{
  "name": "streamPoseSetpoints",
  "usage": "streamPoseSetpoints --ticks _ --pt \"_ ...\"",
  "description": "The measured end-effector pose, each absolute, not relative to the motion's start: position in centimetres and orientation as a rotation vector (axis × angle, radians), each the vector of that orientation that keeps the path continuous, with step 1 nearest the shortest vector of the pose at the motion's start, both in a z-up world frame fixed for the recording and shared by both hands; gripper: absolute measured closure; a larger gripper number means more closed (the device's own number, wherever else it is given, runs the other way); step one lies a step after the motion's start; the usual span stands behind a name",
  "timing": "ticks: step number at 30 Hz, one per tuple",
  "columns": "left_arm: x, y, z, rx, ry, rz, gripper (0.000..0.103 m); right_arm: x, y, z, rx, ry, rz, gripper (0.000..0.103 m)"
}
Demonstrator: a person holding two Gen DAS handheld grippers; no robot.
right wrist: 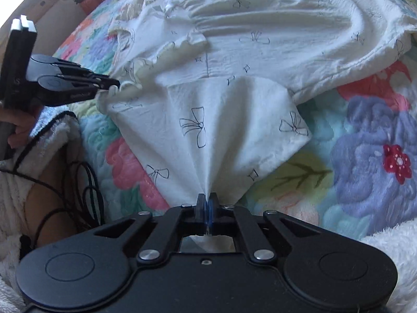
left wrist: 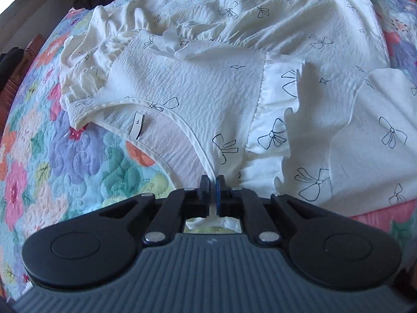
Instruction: Fold clothes
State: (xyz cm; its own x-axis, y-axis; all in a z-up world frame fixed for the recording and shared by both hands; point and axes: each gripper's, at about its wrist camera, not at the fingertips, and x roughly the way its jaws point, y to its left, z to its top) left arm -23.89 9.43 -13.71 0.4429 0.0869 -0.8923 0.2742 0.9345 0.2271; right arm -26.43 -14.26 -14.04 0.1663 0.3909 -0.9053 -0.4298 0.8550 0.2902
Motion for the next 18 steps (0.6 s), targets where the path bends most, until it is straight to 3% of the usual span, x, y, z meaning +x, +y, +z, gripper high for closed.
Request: streamPoseSetpoints --ticks 5,6,7,8,9,15,18 --pt "-25.6 8.9 -11.4 0.371 1.089 -0.099 0.095 -26.0 -15.5 -10.5 0.038 1.132 0.585 0.090" --pt "-26.0 8.8 -10.4 0.344 1.069 -0.119 0.092 -25.8 -16.5 -9.5 0.088 1.091 0.581 0.077" --pt "-26.3 8.7 -9.3 0.316 1.050 -0.138 0.081 -25.6 -17.5 -8.6 0.138 1.052 0.568 0.058" --pt "-26.7 8.5 -8.2 0.289 1.030 -0.157 0.068 -25.4 -18.6 -7.7 0.193 1.003 0.538 0.051" --pt "-26.8 8.1 -7.1 0.261 1.000 -0.174 0.064 -25.3 -19.6 -6.9 0.232 0.967 0.506 0.047" --pt "-22.9 3.5 -2.2 0.078 0.856 -0.316 0.061 -22.9 -24.2 -3.2 0.310 0.875 0.398 0.046" --pt "-19.2 -0.8 -2.0 -0.004 0.852 -0.394 0.061 -21.4 -26.5 -1.7 0.340 0.845 0.417 0.040"
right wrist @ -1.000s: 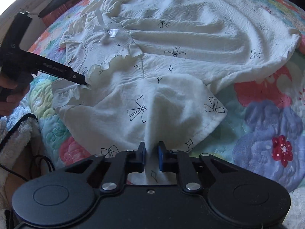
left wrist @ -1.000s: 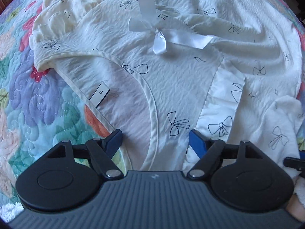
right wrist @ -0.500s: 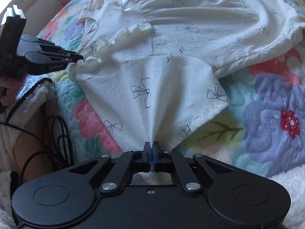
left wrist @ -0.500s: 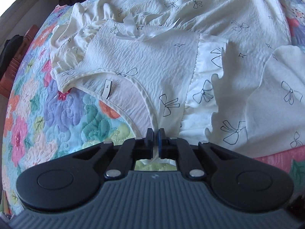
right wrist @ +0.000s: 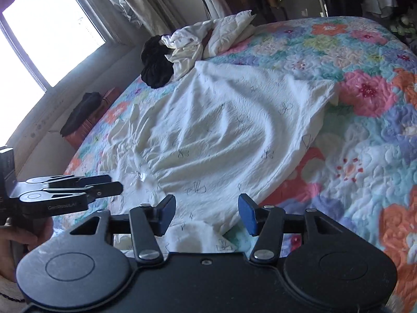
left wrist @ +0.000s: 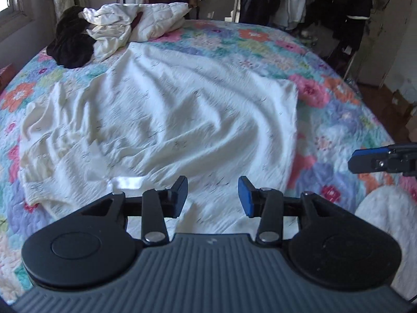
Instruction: Fold clothes
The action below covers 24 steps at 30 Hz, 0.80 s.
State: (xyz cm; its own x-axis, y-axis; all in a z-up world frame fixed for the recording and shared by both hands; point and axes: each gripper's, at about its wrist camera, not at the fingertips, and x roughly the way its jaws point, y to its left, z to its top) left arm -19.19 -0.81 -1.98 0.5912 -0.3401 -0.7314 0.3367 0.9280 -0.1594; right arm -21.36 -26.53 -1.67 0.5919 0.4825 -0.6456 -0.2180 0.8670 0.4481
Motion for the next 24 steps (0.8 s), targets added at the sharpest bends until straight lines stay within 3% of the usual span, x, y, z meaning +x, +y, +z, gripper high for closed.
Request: streamPoseSetpoints --ticks 6,15,24 --pt "-12.8 -8.4 -3.7 -0.111 0.922 -0.454 0.061 -16.8 -31.2 -0.8 0.403 0.862 0.306 0.037" --pt "-2.9 -11.9 -8.1 -0.146 0.998 -0.326 0.061 -3.3 -34.7 -9.4 0.693 1.044 0.118 0.035" --pt "0.9 -9.7 -10.4 -0.139 1.023 -0.256 0.061 0.5 -37.8 -16.5 0.956 0.740 0.059 0.037"
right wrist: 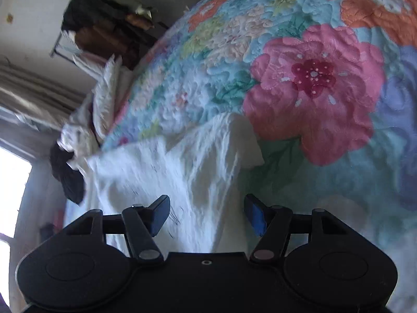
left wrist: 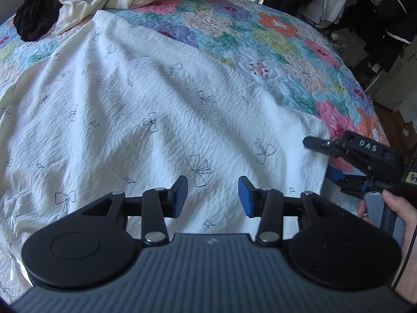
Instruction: Fold clothes
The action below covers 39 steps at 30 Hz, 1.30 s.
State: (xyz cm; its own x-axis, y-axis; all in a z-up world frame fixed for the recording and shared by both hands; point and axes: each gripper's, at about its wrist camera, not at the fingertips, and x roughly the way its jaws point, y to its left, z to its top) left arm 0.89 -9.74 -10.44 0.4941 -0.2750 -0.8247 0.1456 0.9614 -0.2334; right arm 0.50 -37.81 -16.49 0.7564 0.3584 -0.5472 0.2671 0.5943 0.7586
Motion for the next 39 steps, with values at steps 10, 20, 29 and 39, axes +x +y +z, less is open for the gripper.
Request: streamPoseSetpoints --ticks 10,20,29,39 --pt "2.8 -4.9 -10.4 -0.232 0.933 -0.202 0.060 -0.5 -25.0 -9.8 0.233 0.467 0.437 0.098" --pt "5.6 -0.7 -10.9 -0.254 0.927 -0.098 0.053 -2.3 -17.6 -13.2 -0.173 0.696 0.677 0.098" --pt "7.1 -1.9 -12.1 -0.179 0.933 -0.067 0.050 0.5 -30.9 -11.2 0.164 0.563 0.060 0.100" --pt "8.0 -2.7 -14.0 -0.115 1.011 -0.053 0.049 3.7 -36.0 -16.4 0.335 0.726 -0.156 0.101"
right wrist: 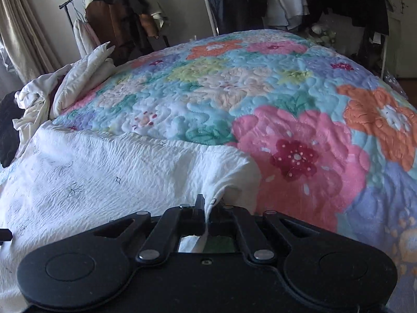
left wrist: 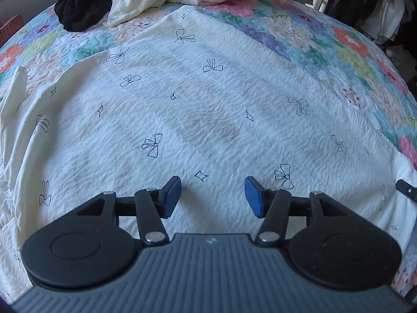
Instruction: Fold clothes
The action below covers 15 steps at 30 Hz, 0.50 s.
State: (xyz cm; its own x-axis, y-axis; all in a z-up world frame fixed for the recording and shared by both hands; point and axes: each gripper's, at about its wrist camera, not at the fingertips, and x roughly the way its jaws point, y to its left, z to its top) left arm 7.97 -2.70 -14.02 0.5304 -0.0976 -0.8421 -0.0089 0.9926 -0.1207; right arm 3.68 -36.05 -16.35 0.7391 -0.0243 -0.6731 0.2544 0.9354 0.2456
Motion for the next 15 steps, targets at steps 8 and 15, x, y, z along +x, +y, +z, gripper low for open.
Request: streamPoseSetpoints --ticks 8,15 --pt "4.9 -2.4 -13.0 -0.067 0.976 -0.047 0.048 2.7 -36.6 -15.8 0.401 0.716 -0.204 0.085" --pt "-3.9 -2.9 -9.3 -0.085 0.882 0.039 0.032 -2.3 -32.8 -12.0 0.383 0.655 -0.113 0.049"
